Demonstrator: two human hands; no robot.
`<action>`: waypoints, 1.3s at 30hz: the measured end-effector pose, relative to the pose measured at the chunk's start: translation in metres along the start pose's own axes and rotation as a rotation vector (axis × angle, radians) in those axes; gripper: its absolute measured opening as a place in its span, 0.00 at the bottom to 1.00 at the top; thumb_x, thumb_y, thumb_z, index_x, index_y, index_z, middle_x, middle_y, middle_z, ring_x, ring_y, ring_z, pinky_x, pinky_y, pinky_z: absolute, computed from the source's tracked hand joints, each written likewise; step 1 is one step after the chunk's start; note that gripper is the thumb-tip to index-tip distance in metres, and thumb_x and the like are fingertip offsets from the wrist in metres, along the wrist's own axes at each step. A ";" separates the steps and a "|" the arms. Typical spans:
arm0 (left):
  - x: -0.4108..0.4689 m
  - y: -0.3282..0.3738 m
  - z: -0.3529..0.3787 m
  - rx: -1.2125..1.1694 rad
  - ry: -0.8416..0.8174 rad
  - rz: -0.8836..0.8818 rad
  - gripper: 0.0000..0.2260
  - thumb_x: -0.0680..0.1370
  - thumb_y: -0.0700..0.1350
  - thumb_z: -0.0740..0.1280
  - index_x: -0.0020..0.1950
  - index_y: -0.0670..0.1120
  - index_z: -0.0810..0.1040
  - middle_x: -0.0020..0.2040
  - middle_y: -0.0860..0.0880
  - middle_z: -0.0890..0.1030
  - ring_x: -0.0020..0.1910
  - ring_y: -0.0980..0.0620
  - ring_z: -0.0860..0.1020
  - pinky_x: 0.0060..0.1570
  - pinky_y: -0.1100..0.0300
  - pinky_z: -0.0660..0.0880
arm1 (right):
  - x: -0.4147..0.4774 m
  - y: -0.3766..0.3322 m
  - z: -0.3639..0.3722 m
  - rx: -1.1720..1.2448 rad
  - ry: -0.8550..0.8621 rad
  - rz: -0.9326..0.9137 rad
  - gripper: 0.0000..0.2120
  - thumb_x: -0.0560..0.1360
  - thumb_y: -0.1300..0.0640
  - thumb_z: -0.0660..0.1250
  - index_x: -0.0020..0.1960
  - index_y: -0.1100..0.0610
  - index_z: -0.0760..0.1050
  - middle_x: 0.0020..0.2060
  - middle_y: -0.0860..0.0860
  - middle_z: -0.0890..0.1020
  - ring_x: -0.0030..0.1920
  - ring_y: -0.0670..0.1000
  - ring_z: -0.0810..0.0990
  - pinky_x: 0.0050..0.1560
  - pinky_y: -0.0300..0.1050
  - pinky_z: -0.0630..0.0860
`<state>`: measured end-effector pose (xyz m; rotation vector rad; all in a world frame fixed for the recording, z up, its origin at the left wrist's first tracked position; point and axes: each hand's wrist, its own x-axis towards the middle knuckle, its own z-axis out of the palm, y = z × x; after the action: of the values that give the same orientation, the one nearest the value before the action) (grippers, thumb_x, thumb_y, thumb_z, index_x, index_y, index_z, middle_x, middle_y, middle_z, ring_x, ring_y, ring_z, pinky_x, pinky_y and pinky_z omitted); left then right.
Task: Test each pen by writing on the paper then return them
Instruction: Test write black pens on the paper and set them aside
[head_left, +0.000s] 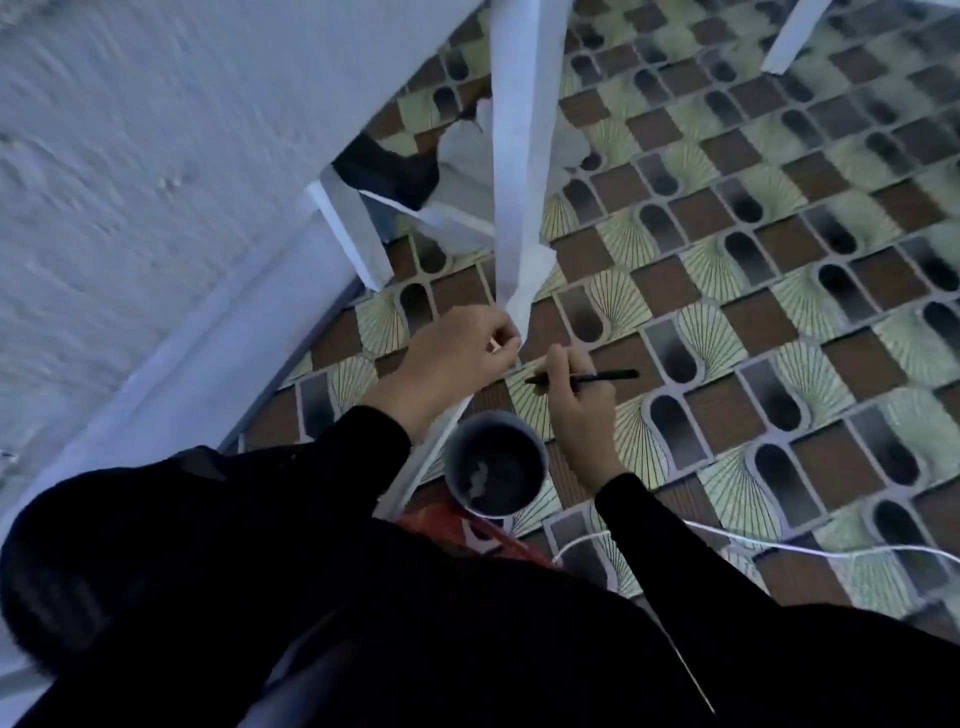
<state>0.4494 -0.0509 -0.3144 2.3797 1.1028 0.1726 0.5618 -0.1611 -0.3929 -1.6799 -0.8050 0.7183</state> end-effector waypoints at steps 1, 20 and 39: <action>0.001 -0.006 0.014 -0.007 -0.046 -0.030 0.08 0.79 0.50 0.65 0.48 0.48 0.81 0.44 0.52 0.80 0.42 0.51 0.78 0.42 0.50 0.77 | -0.004 0.020 0.005 -0.061 -0.019 0.033 0.23 0.82 0.41 0.58 0.36 0.57 0.68 0.29 0.54 0.74 0.32 0.58 0.73 0.34 0.63 0.71; 0.019 -0.053 0.103 -0.167 -0.496 -0.150 0.10 0.80 0.48 0.63 0.56 0.49 0.81 0.53 0.52 0.82 0.52 0.52 0.77 0.53 0.54 0.75 | -0.032 0.162 0.062 -0.360 -0.287 0.559 0.07 0.77 0.61 0.65 0.55 0.60 0.75 0.48 0.54 0.81 0.48 0.53 0.79 0.47 0.42 0.73; -0.002 -0.049 0.058 -0.147 -0.300 -0.216 0.09 0.80 0.48 0.63 0.54 0.49 0.82 0.49 0.52 0.82 0.47 0.53 0.78 0.46 0.57 0.75 | -0.007 0.105 0.039 -0.039 -0.158 0.499 0.05 0.79 0.56 0.66 0.55 0.55 0.75 0.45 0.53 0.84 0.46 0.52 0.84 0.52 0.51 0.82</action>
<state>0.4333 -0.0485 -0.3888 2.0583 1.1473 -0.1682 0.5428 -0.1644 -0.5032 -1.8986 -0.5068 1.1956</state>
